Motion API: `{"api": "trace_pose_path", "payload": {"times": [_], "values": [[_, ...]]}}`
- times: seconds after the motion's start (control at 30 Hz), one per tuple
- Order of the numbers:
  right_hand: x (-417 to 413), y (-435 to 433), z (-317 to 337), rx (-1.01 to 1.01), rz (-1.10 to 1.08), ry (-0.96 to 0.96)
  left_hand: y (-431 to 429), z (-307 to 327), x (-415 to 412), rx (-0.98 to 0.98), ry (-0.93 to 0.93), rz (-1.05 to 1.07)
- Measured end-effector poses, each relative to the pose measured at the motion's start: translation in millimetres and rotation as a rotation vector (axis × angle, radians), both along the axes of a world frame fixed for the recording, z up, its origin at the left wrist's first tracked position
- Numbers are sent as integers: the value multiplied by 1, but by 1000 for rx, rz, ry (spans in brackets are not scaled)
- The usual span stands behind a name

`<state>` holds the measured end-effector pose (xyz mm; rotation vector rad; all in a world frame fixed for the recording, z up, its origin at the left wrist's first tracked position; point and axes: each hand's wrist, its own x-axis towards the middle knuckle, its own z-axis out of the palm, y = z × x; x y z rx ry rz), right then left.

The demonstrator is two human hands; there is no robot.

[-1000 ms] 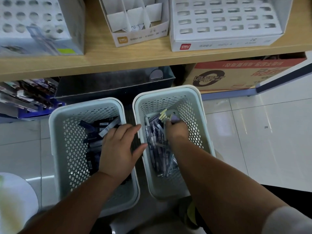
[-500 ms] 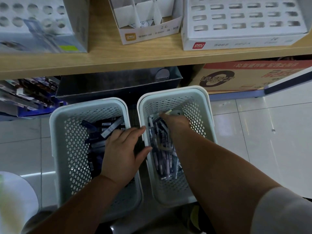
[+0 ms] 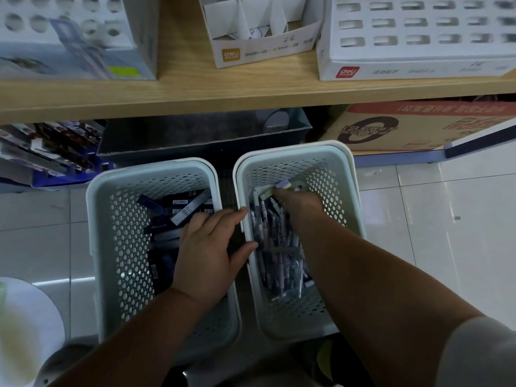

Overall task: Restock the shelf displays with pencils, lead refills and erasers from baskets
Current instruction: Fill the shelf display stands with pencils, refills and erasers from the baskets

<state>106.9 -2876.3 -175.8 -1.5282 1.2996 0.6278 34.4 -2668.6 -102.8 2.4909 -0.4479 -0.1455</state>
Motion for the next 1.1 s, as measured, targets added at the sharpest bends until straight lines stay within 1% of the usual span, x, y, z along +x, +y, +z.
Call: {"api": "trace_pose_path", "payload": {"times": [0.2, 0.37, 0.57, 0.67, 0.8, 0.93, 1.1], "values": [[10, -5, 6, 95, -30, 21, 0, 1, 0, -2, 10, 0], [16, -5, 11, 134, 30, 40, 0, 1, 1, -7, 11, 2], [15, -7, 7, 128, 41, -28, 0, 2, 1, -7, 13, 0], [17, -9, 5, 162, 102, -97, 1, 1, 0, -1, 11, 2], [21, -10, 4, 207, 126, -160, 0, 1, 1, 7, 23, 6], [21, -11, 0, 164, 162, -205, 0, 1, 0, 5, 12, 4], [18, -17, 0, 167, 240, -125, 0, 2, 0, -3, 10, 11]]}}
